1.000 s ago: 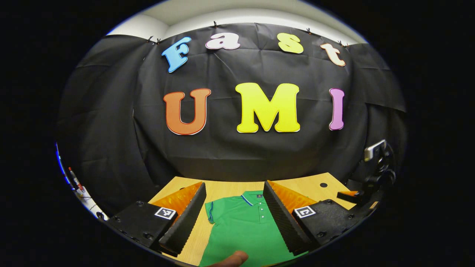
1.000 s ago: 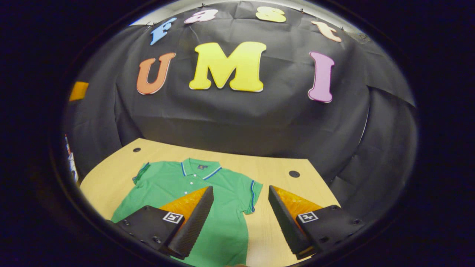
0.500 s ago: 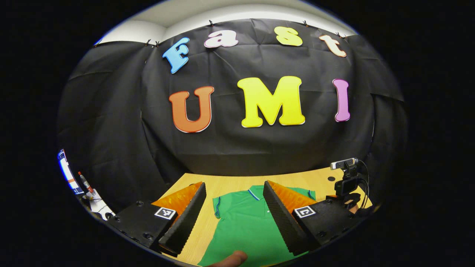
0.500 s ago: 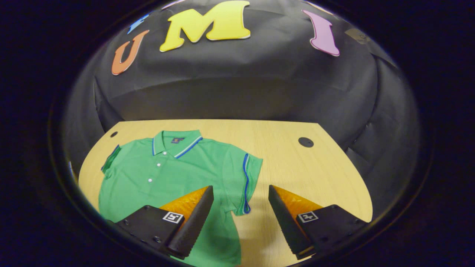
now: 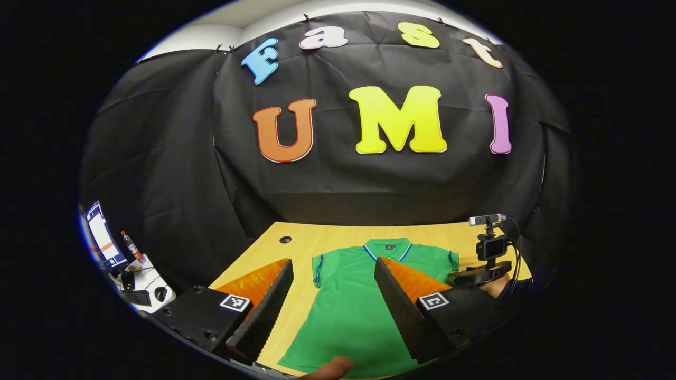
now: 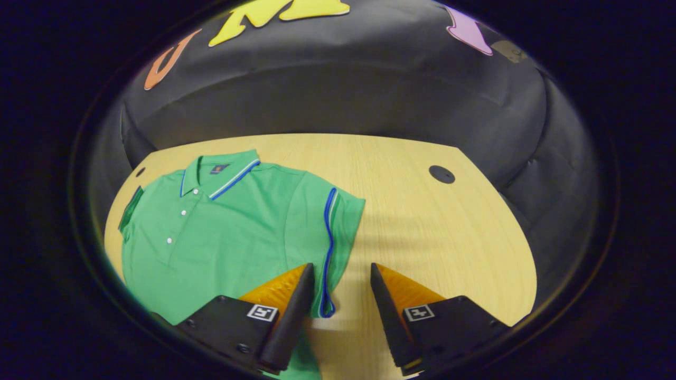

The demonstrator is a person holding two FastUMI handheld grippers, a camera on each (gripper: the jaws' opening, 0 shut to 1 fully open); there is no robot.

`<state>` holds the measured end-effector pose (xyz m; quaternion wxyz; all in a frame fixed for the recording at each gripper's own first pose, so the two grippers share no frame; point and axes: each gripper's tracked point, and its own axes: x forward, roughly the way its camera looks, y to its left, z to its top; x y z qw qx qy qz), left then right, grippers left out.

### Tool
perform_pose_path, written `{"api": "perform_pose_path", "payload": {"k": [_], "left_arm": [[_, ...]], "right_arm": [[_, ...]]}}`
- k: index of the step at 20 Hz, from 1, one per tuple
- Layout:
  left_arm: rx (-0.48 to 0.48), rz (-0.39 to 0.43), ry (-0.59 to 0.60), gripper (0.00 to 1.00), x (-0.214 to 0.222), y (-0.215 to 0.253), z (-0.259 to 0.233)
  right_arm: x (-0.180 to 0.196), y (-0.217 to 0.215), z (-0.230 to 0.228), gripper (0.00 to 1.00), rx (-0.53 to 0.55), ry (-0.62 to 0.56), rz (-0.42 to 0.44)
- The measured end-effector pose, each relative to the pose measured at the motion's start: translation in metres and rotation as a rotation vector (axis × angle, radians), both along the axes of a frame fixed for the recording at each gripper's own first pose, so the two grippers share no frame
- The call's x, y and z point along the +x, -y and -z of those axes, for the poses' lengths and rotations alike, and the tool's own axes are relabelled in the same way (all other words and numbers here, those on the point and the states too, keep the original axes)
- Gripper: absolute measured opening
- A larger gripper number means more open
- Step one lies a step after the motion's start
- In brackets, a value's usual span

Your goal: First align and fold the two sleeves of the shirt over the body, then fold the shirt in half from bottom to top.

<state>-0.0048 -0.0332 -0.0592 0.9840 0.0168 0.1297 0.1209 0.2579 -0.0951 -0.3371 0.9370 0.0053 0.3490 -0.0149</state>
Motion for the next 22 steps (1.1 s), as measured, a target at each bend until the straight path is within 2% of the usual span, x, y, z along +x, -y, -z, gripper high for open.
{"api": "perform_pose_path", "payload": {"k": [1, 2, 3, 6, 7, 8, 10, 11, 15, 18, 22], "left_arm": [[-0.002, -0.003, -0.004, 1.0, 0.0, -0.001, 0.001], [-0.005, -0.005, -0.009, 1.0, 0.0, -0.001, 0.003], [-0.009, -0.007, -0.016, 1.0, 0.0, -0.001, 0.005], [-0.022, -0.011, -0.031, 1.0, -0.002, -0.001, 0.011], [-0.024, -0.011, -0.034, 1.0, -0.002, -0.001, 0.014], [-0.024, -0.012, -0.037, 1.0, -0.003, -0.002, 0.015], [-0.022, -0.015, -0.038, 1.0, -0.005, -0.005, 0.014], [-0.023, -0.017, -0.038, 1.0, -0.006, -0.006, 0.016], [-0.02, -0.038, -0.047, 1.0, -0.013, -0.016, 0.018], [-0.023, -0.055, -0.046, 1.0, -0.018, -0.023, 0.019], [-0.029, -0.062, -0.037, 1.0, -0.021, -0.025, 0.016]], "right_arm": [[-0.001, -0.001, 0.0, 0.67, 0.009, -0.002, -0.002], [-0.002, -0.001, -0.001, 0.7, 0.013, -0.003, -0.004], [-0.002, 0.0, 0.001, 0.67, 0.007, -0.006, -0.008], [-0.002, -0.005, -0.001, 0.31, -0.017, -0.009, -0.029], [-0.001, -0.006, -0.002, 0.27, -0.03, -0.008, -0.042], [0.0, -0.009, 0.0, 0.26, -0.037, -0.011, -0.051], [-0.001, -0.013, -0.002, 0.07, -0.033, -0.015, -0.064], [0.0, -0.011, -0.004, 0.02, -0.025, -0.01, -0.064], [-0.001, -0.013, -0.006, 0.03, 0.037, -0.012, -0.066], [0.001, -0.007, -0.022, 0.03, 0.039, 0.03, -0.07], [-0.002, -0.016, -0.041, 0.03, 0.019, 0.074, -0.133]]}}
